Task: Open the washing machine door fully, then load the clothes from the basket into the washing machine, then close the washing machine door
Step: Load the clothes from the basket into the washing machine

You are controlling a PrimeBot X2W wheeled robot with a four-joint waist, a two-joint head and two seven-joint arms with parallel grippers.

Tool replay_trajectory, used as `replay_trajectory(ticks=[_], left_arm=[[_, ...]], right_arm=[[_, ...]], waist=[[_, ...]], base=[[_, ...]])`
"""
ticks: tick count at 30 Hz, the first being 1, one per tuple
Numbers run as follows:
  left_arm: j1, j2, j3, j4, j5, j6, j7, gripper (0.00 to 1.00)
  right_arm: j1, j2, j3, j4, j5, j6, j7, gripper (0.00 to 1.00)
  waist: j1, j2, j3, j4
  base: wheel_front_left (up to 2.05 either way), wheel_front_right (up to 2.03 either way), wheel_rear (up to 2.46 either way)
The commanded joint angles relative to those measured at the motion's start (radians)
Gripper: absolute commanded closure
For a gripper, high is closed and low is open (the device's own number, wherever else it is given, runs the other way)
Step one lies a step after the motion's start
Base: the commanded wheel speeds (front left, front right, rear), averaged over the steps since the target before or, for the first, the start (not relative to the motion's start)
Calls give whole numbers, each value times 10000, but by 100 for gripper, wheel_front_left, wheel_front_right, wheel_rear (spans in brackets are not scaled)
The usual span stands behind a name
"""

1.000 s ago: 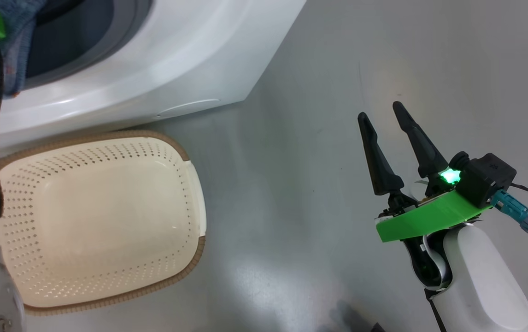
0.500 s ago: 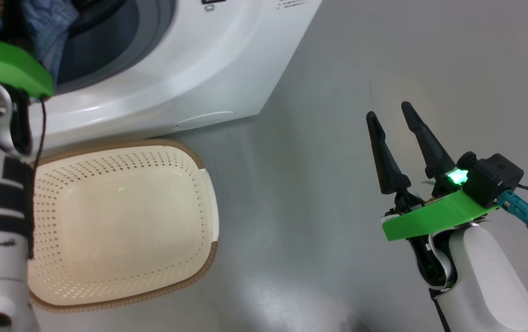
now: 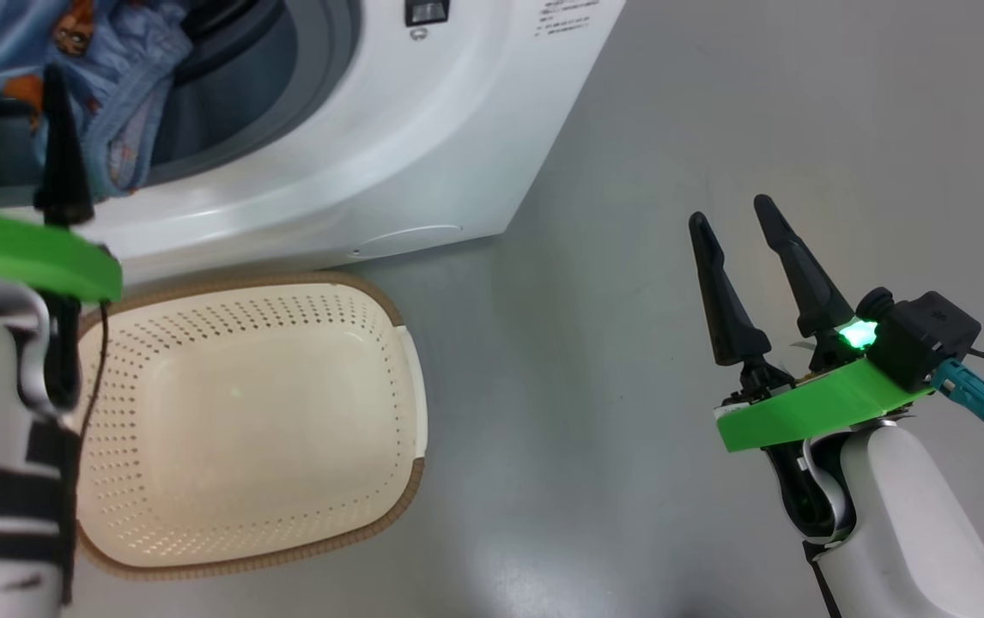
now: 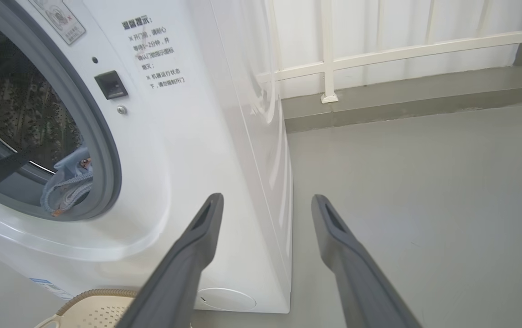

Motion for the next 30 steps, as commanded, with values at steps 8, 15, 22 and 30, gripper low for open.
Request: replay_trajectory(ticks=[8,15,22,30], left_arm=[[2511,97,673,-2608,-22,107,-24,0],[4250,-377,1071,-4429,-49,199,-24,0],[5396,-829,1189,-5195,103,170,-24,0],[5724,-1063,1253,-5214,260,122,-24,0]], right_arm=[[396,-85,109,-324,-61,16,-48,0],[441,-88,206,-341,-73,16,-48,0],[492,-198,218,-322,-56,16,-48,0],[560,-332,283,-258,-38,16,-48,0]], waist=[[0,-1,-201,211],[0,-1,-291,273],[0,-1,-382,405],[0,-1,-497,489]], base=[[0,0,0],[0,0,0],[0,0,0],[0,0,0]])
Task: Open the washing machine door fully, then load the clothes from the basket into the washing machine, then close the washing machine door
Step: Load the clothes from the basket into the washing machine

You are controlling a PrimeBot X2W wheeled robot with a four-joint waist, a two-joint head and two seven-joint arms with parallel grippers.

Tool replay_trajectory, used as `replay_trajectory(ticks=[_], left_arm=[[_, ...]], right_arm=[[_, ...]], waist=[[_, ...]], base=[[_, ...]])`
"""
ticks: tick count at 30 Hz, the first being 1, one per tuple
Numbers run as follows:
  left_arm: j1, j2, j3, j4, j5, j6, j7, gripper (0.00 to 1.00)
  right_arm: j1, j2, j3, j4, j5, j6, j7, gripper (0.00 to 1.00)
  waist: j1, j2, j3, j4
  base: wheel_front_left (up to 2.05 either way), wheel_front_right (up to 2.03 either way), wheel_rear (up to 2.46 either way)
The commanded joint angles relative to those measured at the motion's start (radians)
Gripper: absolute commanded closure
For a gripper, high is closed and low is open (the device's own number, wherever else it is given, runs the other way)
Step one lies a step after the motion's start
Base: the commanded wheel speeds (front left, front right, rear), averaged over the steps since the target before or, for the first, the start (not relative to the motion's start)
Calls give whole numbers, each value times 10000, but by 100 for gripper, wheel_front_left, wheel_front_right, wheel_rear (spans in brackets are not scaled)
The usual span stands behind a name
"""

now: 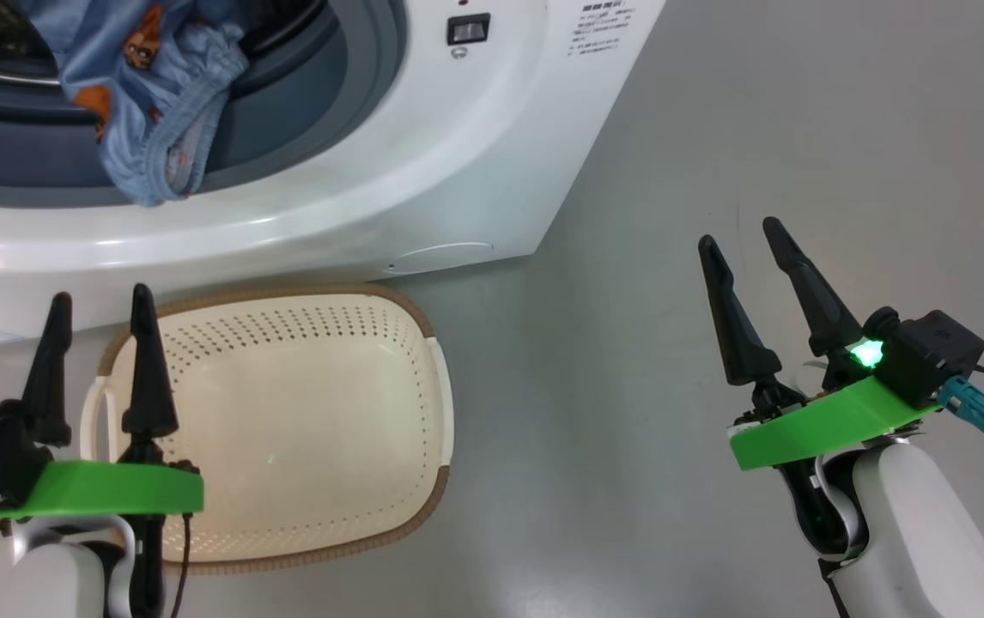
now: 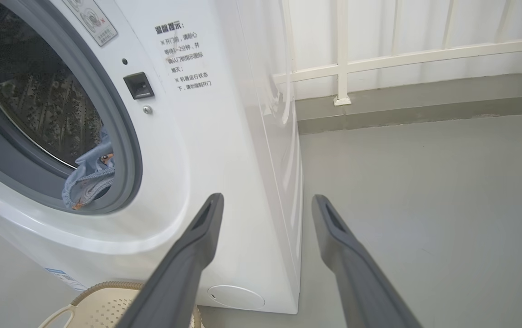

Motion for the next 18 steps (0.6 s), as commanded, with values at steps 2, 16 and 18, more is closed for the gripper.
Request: replay_trajectory(ticks=[2,16,18], left_arm=[[139,124,366,-221,106,-33,-24,0],[-336,173,221,315,181,-104,-24,0],[-658,243,94,502,165,-114,30,0]], right_arm=[[199,-32,250,-195,-30,16,-48,0],[215,-17,295,-199,-30,16,-48,0],[204,-5,278,-198,-34,16,-48,0]], waist=[[0,0,-35,11],[0,0,-41,6],[0,0,-16,7]], base=[[0,0,0],[0,0,0],[0,0,0]])
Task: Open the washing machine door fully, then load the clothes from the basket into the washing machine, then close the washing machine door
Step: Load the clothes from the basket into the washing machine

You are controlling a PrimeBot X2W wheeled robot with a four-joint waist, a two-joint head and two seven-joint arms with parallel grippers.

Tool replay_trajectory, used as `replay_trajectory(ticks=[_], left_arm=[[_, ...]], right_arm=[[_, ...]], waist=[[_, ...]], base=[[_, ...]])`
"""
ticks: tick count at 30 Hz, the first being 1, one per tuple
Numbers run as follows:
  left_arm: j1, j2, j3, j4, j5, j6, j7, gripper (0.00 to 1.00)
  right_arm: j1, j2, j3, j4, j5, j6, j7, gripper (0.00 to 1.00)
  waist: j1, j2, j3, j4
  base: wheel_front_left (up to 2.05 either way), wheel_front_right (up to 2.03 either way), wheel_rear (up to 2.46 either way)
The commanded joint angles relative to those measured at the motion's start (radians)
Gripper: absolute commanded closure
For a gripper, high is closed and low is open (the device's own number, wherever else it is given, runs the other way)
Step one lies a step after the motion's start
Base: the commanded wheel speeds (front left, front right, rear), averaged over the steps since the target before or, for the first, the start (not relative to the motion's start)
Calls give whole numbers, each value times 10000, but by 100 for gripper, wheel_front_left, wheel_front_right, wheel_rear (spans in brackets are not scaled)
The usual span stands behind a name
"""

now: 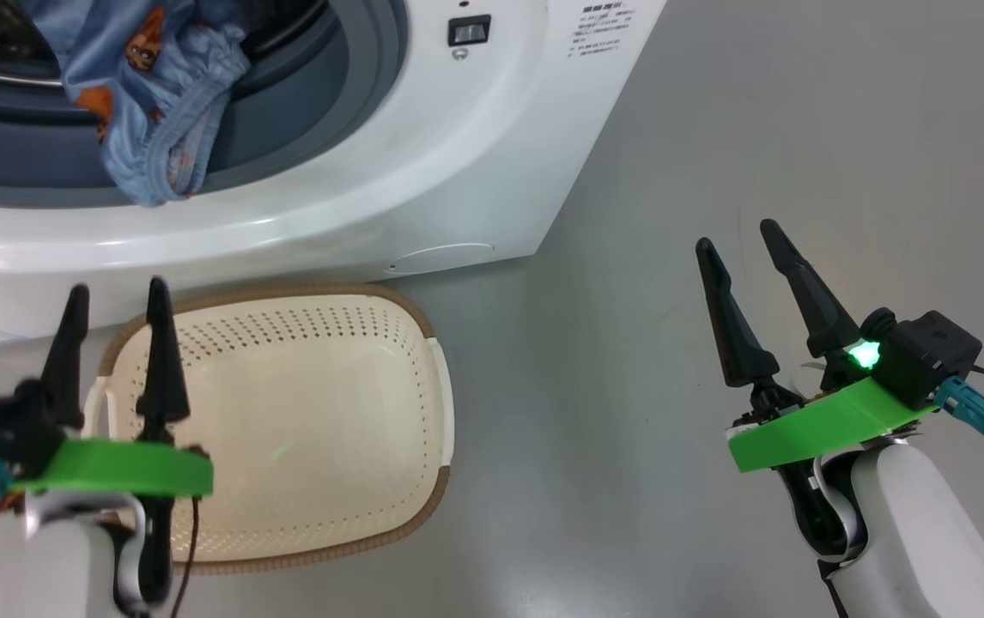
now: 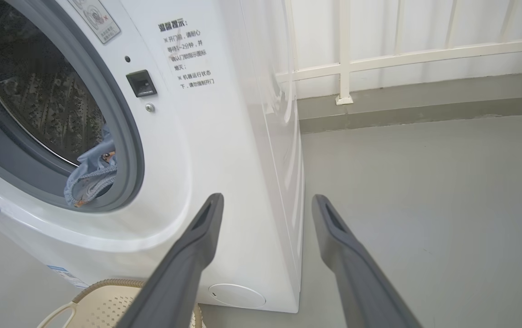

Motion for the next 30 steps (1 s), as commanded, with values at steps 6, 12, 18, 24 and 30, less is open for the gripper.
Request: replay_trajectory(ticks=[6,12,18,24,30], left_arm=[[-1495,614,-107,589,42,-65,639,0],[-2807,903,-229,1843,-207,-75,1534,0],[-3932,1147,-407,3104,-256,-81,2021,0],[-4667,1381,-441,4230,-253,-41,2272,0],[-5299,1547,-445,5360,-252,95,2395,0]], right_arm=[[132,65,204,-224,-32,16,-48,0],[118,130,193,-250,-18,16,-48,0],[53,217,182,-276,-9,16,-48,0],[23,263,165,-275,16,16,-48,0],[38,313,132,-294,7,16,-48,0]], waist=[[0,0,45,-84],[0,0,112,-265],[0,0,246,-460],[0,0,327,-610],[0,0,364,-702]], base=[[0,0,0],[0,0,0],[0,0,0],[0,0,0],[0,0,0]])
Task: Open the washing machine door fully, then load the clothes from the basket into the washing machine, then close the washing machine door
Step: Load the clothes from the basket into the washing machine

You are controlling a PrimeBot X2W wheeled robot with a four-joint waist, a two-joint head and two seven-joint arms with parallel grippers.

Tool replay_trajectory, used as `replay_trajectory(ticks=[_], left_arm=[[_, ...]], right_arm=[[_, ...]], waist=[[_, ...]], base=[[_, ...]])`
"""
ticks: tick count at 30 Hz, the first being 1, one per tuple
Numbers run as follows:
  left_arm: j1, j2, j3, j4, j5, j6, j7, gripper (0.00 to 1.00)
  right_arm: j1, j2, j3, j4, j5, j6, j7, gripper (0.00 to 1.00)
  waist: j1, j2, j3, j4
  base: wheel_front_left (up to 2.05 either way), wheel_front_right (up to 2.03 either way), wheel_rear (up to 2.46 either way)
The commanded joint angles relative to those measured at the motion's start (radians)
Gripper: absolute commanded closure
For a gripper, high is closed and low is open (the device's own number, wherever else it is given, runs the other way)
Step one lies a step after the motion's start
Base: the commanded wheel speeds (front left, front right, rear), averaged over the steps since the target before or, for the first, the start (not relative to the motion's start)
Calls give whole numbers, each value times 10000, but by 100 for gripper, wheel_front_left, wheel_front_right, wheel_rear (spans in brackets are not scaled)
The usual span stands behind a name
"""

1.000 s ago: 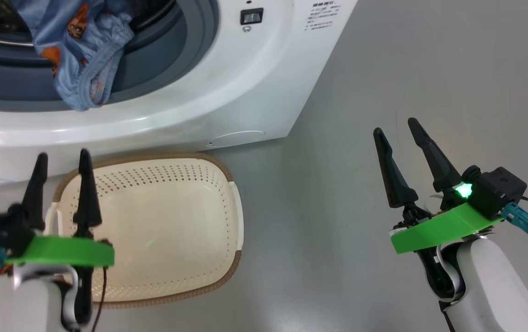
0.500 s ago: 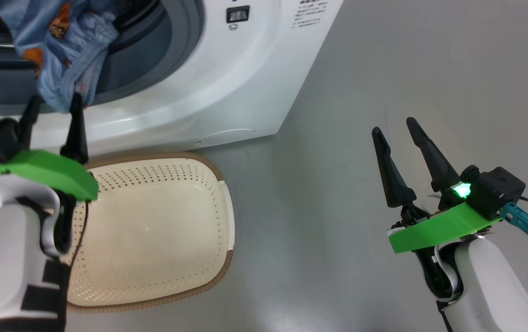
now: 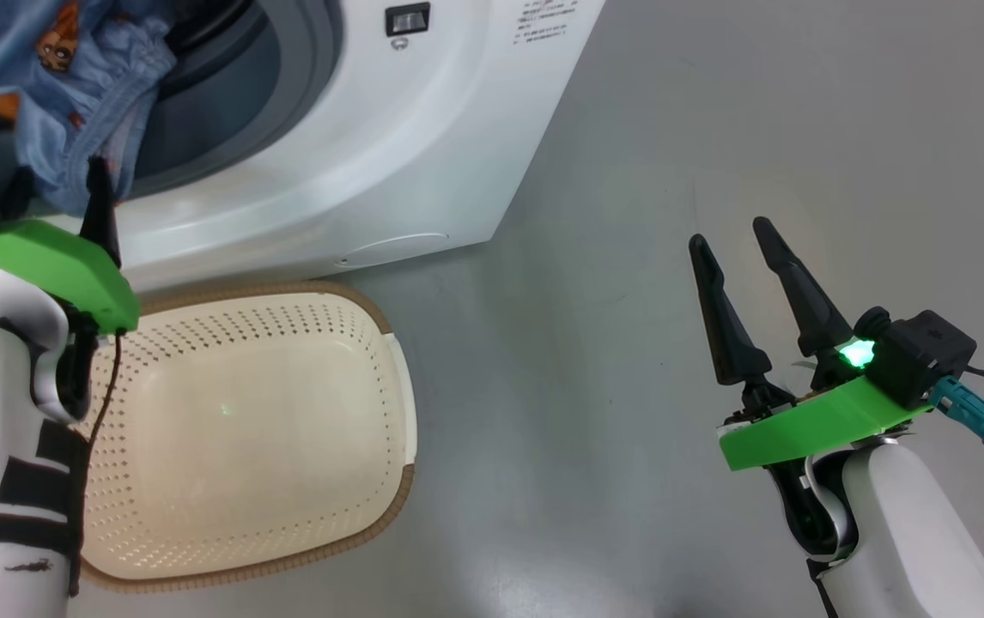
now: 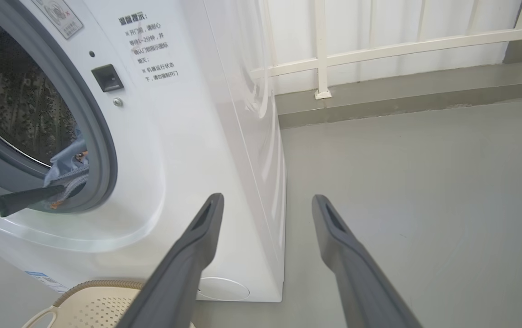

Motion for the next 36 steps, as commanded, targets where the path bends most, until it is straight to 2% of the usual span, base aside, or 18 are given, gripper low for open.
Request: replay_trajectory(ticks=[1,3,4,5,6,7,16,22,36], left_arm=[[-281,436,201,37,-63,55,81,0],[-441,417,101,294,-99,26,172,0],[-515,389,54,395,-133,11,215,20],[-584,373,-1,477,-151,-2,240,51],[-658,347,-41,554,-200,-18,264,68],[-729,333,-78,622,-248,-33,268,100],[-1490,248,-517,698,-547,-110,-271,100],[-2532,370,-849,904,-358,-109,-408,100],[-5311,820,-1242,3200,187,237,-935,100]], right_arm=[[55,61,175,-256,-18,16,-48,0],[58,78,160,-253,-30,16,-48,0],[55,84,154,-250,-32,16,-48,0],[52,85,149,-246,-34,16,-48,0],[47,85,147,-243,-35,16,-48,0],[41,84,146,-241,-35,16,-48,0],[22,106,141,-305,-39,16,-48,0],[-143,140,256,-347,-14,16,-48,0],[-356,358,437,-355,58,16,-48,0]], waist=[[0,-1,6,-6],[0,-1,12,0],[0,-1,14,9],[0,-1,17,20],[0,-1,20,27],[0,-1,22,32],[0,-1,140,13],[0,-1,482,-167],[0,-1,1127,-1203]], base=[[0,0,0],[0,0,0],[0,0,0],[0,0,0],[0,0,0],[0,0,0],[0,0,0],[0,0,0],[0,0,0]])
